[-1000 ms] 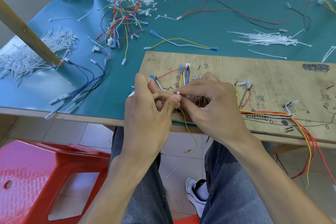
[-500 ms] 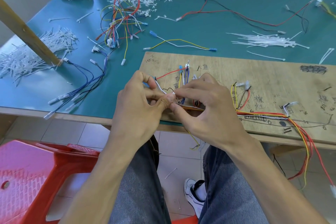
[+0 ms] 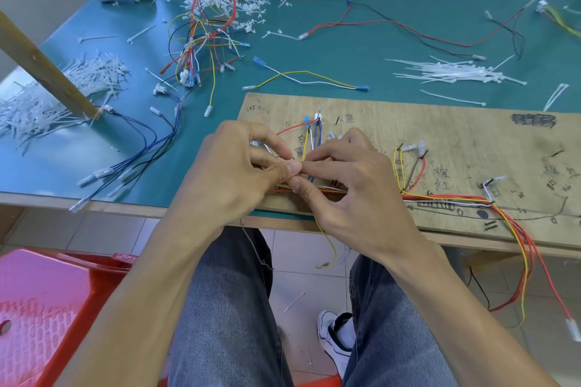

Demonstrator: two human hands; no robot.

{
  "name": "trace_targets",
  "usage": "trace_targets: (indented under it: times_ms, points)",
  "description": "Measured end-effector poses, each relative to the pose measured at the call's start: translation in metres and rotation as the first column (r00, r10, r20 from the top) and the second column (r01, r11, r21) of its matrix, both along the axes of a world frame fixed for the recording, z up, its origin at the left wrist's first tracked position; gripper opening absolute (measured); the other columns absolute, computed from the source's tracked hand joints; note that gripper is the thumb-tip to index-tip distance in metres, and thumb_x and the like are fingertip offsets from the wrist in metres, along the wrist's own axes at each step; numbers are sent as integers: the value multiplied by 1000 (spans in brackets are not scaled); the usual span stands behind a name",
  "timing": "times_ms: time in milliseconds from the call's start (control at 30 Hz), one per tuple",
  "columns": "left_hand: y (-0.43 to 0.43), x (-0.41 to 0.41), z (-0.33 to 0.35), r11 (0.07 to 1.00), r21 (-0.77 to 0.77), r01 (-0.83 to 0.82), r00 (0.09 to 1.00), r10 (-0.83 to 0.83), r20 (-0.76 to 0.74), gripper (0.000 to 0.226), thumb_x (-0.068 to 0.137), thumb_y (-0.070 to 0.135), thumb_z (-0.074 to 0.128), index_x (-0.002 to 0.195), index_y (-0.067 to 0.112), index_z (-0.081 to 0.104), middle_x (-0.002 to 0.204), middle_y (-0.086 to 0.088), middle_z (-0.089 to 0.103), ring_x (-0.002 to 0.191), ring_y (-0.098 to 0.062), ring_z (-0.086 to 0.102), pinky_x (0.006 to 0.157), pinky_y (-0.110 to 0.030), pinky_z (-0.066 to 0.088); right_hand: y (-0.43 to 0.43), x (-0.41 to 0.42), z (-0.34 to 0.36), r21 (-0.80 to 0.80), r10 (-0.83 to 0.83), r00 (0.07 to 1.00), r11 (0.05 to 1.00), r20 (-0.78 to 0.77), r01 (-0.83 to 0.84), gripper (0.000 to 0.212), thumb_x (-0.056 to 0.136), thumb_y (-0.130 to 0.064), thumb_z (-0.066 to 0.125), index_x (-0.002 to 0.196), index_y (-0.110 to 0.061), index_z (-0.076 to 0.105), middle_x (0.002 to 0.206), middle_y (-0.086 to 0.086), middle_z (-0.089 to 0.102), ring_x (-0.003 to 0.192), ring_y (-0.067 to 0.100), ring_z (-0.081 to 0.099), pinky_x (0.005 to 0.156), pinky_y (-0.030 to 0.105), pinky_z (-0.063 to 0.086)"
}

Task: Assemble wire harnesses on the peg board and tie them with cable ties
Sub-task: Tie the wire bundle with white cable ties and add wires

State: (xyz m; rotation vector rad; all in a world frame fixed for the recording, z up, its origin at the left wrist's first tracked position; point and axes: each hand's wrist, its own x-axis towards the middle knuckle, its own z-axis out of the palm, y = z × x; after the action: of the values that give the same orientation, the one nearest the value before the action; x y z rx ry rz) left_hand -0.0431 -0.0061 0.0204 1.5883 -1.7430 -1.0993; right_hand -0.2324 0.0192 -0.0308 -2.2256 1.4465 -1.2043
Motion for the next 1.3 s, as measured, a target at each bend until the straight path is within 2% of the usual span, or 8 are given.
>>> trace_targets:
  times_ms: [200,300,467,633,867,1067,1167,1300]
  points:
    - [-2,3,1,997,-38,73,997,-71,44,9,96,25,76,88,28,80,74,12,78,68,3,68,60,-17,45,-1,1,-1,-17,-11,1000,1000,4,11,13,96,-31,76,90,-23,85,90,-12,70,82,23,45,71,29,38]
    - [-5,0,3,990,-88,107,988,-96,121,5,93,29,78,89,31,80,73,15,77,61,-6,49,62,-28,43,-1,1,-1,-23,-13,1000,1000,5,13,11,95,-26,77,89,-21,85,89,-11,71,81,24,45,70,30,37]
    - [-8,0,8,978,-133,160,973,-134,187,9,92,29,79,87,35,82,61,24,66,53,-4,44,52,-12,34,-1,1,-1,-20,1,1000,1000,5,-1,11,96,-25,76,90,-22,85,91,-12,72,82,24,46,71,31,38]
    - [-10,1,9,961,-176,214,963,-177,201,9,90,26,80,82,29,78,72,14,71,57,-14,43,61,-35,47,-1,0,0,2,1,1000,1000,-9,-1,14,96,-29,75,90,-23,85,91,-11,72,83,24,47,71,34,41]
    - [-24,3,18,970,-32,241,969,-239,65,6,88,17,84,83,21,83,75,2,79,74,-20,74,80,-41,58,-1,-1,3,99,-15,994,995,105,5,8,93,-35,78,91,-31,85,86,-18,74,83,19,53,71,34,45]
    - [-32,1,27,964,-25,266,952,-259,165,4,83,24,88,83,27,86,76,4,79,84,-20,78,88,-50,61,-1,-3,7,178,-33,974,984,223,-7,6,85,-41,84,83,-35,82,78,-14,72,88,16,60,73,37,49]
    - [-31,0,28,957,-71,280,945,-262,195,4,83,25,86,81,27,85,73,8,78,71,-9,72,74,-35,59,-2,-3,7,170,-22,974,985,227,-18,3,86,-34,86,86,-33,83,81,-13,74,88,16,62,74,37,49]
    - [-22,-3,25,918,-257,301,926,-218,308,9,85,25,84,77,28,82,58,29,62,58,2,54,56,-11,38,-3,-4,8,178,-13,972,984,237,-30,4,88,-30,85,91,-32,85,86,-17,75,91,18,61,78,36,48]
